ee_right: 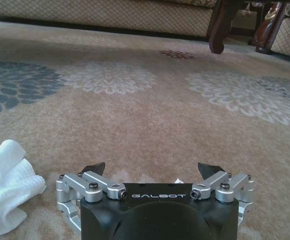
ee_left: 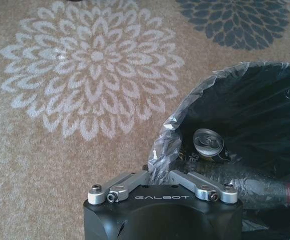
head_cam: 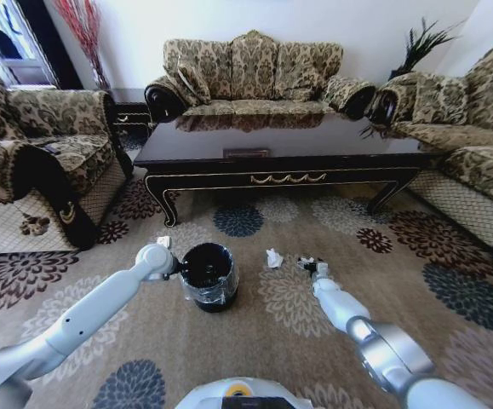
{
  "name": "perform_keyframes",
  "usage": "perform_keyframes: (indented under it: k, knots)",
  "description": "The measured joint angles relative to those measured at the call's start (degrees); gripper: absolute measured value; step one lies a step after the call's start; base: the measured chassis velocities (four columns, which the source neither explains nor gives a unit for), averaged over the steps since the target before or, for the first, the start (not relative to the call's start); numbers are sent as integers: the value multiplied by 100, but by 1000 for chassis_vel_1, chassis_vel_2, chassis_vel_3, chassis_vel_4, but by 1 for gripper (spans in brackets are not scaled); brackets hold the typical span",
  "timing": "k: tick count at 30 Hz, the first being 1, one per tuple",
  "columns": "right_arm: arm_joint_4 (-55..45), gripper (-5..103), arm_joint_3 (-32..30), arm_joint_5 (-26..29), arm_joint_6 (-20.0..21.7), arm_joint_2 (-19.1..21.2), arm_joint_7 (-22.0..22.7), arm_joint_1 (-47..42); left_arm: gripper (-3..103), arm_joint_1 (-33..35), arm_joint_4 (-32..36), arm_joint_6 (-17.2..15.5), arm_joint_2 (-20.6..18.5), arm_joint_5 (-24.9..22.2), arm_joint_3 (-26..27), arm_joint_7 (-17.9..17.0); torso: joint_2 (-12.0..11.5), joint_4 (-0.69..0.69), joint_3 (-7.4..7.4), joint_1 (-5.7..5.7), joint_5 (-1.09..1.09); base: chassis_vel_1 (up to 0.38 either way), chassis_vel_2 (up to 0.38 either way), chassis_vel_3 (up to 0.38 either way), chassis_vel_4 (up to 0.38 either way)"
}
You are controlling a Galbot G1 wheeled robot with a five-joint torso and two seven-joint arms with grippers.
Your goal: Move to the front of the table and pick up the trash from the floor, then place it into the trash bin.
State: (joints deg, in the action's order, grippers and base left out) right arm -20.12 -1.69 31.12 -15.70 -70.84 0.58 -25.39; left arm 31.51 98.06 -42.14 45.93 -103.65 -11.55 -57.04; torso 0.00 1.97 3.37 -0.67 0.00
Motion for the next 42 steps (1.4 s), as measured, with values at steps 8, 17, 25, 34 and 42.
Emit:
perform_keyframes:
  k: [8, 17, 25, 34, 42]
  knots:
    - [-28, 100, -105, -152, 175, 48, -20, -30, 0, -2, 56, 0, 19, 7, -34, 0, 0, 1, 0, 0, 0, 0, 0, 0, 0]
    - [49, 100, -152, -150, 219, 39, -15, -30, 0, 0, 61, 0, 7, 14, -44, 0, 0, 1, 0, 1, 0, 0, 0, 0, 0]
    - [97, 100, -195, -143, 121, 20, 6, -54, 0, -20, 40, -1, 45, 14, -57, 0, 0, 0, 0, 0, 0, -88, 79, 85, -94]
    - [323, 100, -377, -164, 157, 14, 112, 4, 0, -15, 42, 0, 39, 24, -51, 0, 0, 0, 0, 0, 1, -38, 37, 41, -44]
    - [203, 100, -461, -177, 219, 80, 81, -224, 0, -33, 58, -1, 21, 23, -62, 1, 0, 1, 0, 0, 0, 0, 0, 0, 0]
